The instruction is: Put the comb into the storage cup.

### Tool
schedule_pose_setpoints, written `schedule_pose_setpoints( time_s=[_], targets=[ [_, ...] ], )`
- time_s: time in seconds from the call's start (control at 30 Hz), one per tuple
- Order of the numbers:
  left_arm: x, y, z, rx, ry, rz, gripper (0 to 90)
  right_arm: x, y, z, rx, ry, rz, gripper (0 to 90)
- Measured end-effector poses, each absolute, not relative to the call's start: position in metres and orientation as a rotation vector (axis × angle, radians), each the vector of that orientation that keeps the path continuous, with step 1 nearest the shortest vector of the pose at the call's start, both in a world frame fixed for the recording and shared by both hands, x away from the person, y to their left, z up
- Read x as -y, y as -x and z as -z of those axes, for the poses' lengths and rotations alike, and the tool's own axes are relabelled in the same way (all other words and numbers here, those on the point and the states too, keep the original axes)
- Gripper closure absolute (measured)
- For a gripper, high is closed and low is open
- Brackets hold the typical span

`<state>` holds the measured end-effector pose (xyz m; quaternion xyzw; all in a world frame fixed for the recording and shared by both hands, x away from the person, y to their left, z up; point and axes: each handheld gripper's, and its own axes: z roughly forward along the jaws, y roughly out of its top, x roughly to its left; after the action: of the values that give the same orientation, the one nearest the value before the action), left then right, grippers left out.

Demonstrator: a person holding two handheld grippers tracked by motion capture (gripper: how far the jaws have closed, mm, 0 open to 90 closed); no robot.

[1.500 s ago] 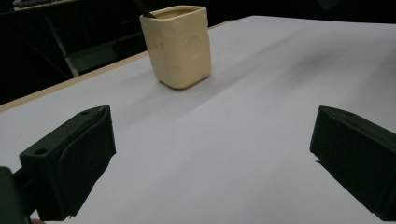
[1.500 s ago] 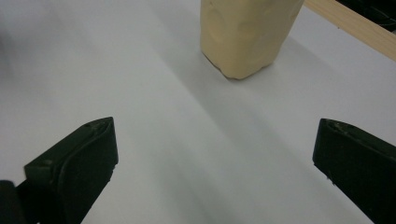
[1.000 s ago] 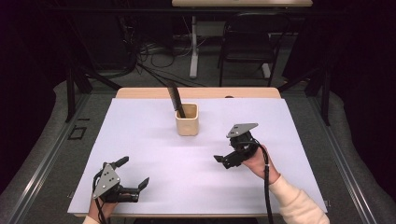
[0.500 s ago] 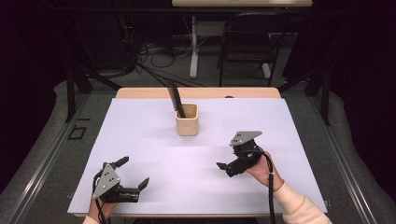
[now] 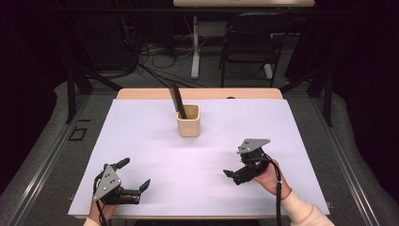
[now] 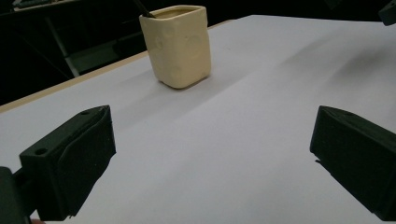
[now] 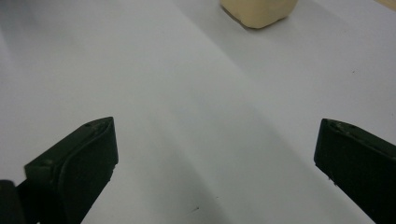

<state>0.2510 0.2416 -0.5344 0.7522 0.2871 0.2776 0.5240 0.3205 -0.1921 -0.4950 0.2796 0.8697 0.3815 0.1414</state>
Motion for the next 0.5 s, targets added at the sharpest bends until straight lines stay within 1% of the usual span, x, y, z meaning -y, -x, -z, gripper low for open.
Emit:
schedule_pose_setpoints(
  time_s=[0.5],
  targets=[
    [-0.242,-0.251,0.534,-0.686,-1.803,-0.665,0.2,0.203,-0.305,0.504,-2.483,-0.820,-1.092,0.0]
  ],
)
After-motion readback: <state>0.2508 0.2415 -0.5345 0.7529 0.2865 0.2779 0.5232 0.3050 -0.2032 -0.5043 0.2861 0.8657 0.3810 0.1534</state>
